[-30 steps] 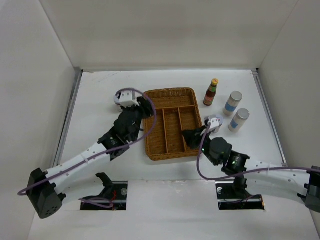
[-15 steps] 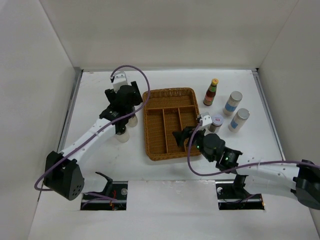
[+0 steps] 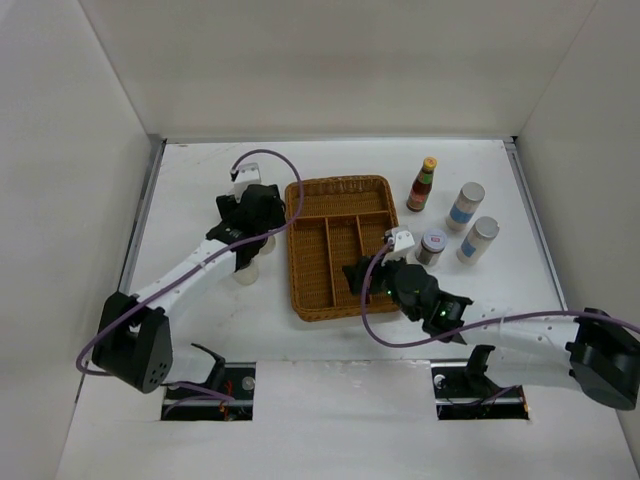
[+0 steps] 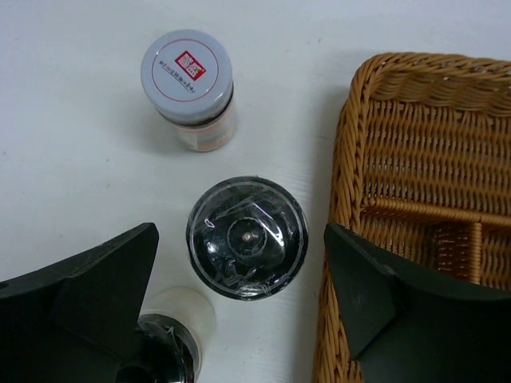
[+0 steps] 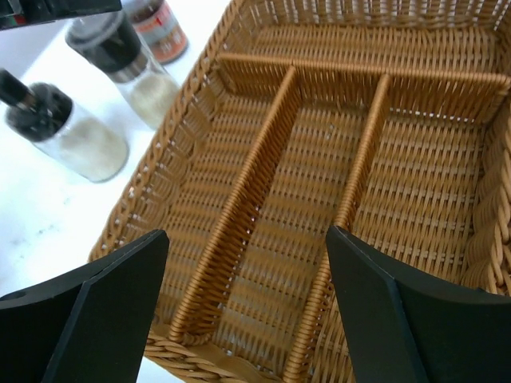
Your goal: Organize the condiment bottles
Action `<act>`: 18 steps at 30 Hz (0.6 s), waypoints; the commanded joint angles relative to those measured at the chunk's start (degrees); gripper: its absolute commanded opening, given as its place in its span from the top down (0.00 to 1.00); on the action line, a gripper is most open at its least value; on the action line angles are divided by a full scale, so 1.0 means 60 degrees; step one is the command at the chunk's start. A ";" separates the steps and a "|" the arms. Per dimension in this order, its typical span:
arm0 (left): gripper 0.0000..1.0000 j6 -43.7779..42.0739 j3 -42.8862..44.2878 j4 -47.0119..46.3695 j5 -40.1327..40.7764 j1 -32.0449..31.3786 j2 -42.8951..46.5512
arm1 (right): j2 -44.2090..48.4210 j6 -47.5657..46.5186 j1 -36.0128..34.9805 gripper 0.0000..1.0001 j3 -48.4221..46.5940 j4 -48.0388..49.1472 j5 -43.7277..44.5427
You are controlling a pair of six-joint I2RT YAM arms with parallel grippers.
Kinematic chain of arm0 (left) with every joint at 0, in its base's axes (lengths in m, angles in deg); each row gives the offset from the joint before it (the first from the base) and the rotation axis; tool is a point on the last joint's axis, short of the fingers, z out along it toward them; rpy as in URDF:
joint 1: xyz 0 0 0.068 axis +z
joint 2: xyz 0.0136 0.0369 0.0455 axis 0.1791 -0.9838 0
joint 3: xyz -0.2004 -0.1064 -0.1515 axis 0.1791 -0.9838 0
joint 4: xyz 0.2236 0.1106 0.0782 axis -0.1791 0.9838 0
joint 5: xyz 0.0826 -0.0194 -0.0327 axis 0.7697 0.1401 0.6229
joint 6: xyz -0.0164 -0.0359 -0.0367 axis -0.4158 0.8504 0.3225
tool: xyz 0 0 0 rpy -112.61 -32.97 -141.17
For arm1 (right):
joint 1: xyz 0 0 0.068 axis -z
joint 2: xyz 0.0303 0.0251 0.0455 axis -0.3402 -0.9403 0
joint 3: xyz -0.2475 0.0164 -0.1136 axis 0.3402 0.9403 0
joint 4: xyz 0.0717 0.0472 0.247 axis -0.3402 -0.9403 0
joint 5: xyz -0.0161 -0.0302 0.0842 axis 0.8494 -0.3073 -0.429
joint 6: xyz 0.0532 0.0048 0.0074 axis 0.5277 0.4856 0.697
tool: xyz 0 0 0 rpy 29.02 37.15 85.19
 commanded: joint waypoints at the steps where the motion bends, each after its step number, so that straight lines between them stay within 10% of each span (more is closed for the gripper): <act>1: 0.15 -0.0057 -0.0073 -0.0584 -0.0171 0.0026 -0.0423 | -0.0141 -0.0129 -0.0026 0.12 -0.0534 0.0466 -0.0048; 8: 0.22 0.0031 -0.0073 -0.0965 -0.0098 -0.0063 -0.0834 | -0.0493 -0.0159 -0.0041 0.12 -0.0622 0.0568 -0.0078; 18: 0.63 -0.0144 0.0029 -0.1258 0.0691 -0.0412 0.0291 | -0.0054 -0.0130 -0.0041 0.12 -0.0417 0.0569 -0.0063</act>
